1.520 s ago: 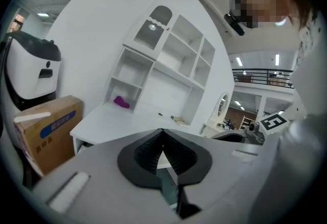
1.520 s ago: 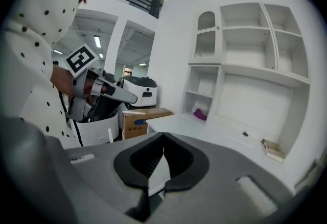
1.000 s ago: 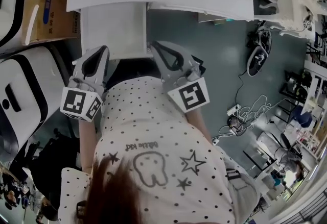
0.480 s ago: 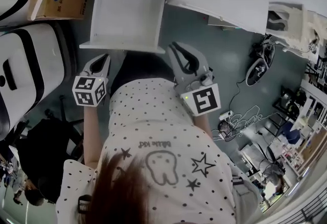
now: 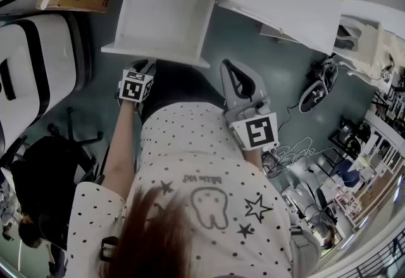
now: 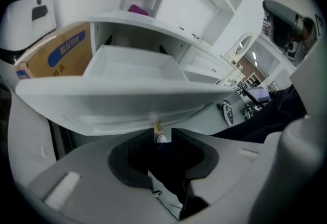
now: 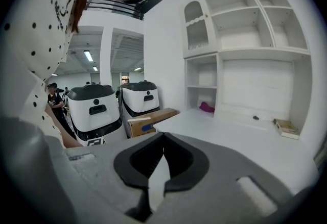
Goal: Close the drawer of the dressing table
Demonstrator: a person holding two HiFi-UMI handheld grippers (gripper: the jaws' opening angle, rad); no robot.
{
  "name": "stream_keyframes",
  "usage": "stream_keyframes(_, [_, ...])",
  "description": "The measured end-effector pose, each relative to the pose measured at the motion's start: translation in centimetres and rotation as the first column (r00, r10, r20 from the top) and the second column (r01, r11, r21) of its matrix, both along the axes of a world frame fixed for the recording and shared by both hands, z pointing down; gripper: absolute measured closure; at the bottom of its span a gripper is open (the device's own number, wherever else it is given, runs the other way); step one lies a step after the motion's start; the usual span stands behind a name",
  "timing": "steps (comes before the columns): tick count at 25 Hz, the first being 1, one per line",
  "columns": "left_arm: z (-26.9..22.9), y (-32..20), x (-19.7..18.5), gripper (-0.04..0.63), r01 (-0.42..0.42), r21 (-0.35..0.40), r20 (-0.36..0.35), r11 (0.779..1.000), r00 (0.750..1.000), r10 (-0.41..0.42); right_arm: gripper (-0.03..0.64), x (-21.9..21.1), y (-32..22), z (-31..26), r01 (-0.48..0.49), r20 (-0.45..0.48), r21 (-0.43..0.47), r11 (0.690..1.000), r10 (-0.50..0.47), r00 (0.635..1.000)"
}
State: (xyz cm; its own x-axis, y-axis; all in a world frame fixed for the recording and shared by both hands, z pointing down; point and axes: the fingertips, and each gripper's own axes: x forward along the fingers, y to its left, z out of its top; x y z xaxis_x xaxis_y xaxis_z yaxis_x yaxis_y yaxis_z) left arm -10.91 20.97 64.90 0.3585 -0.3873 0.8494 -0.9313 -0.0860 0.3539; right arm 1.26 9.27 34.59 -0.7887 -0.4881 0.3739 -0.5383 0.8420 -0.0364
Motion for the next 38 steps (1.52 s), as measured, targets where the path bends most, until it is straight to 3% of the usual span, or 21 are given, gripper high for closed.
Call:
stream_keyframes(5, [3.6,0.7,0.3,0.488,0.057,-0.098,-0.013,0.994,0.998,-0.058,0.618,0.2,0.0,0.7,-0.015,-0.022,-0.022,1.000,0.014,1.000])
stream_keyframes(9, [4.2,-0.2,0.8,0.443,0.094,-0.099,-0.041,0.991,0.994,-0.098,0.618,0.8,0.0,1.1,-0.038,-0.038,-0.035,0.999,0.037,0.999])
stream_keyframes(18, [5.9,-0.9,0.8,0.460,0.106,-0.122,-0.004,0.987,0.994,-0.108,0.618,1.5,-0.2,1.0,-0.077,-0.042,-0.033,0.996,0.076,0.996])
stream_keyframes(26, [6.1,-1.3,1.2,0.475,0.061,-0.105,0.014,0.993,0.998,-0.060,0.618,1.5,0.0,0.8,-0.099,-0.037,-0.034,0.995,0.097,0.995])
stream_keyframes(29, [6.2,-1.5,1.6,0.503,0.025,-0.105,0.007,0.994,1.000,-0.024,0.618,1.2,0.0,0.9,-0.100,-0.046,-0.034,0.994,0.099,0.994])
stream_keyframes(38, [6.1,-2.0,1.4,0.502,-0.039,-0.085,-0.038,0.996,0.999,0.036,0.618,-0.1,-0.1,1.1,-0.131,-0.048,-0.026,0.991,0.130,0.990])
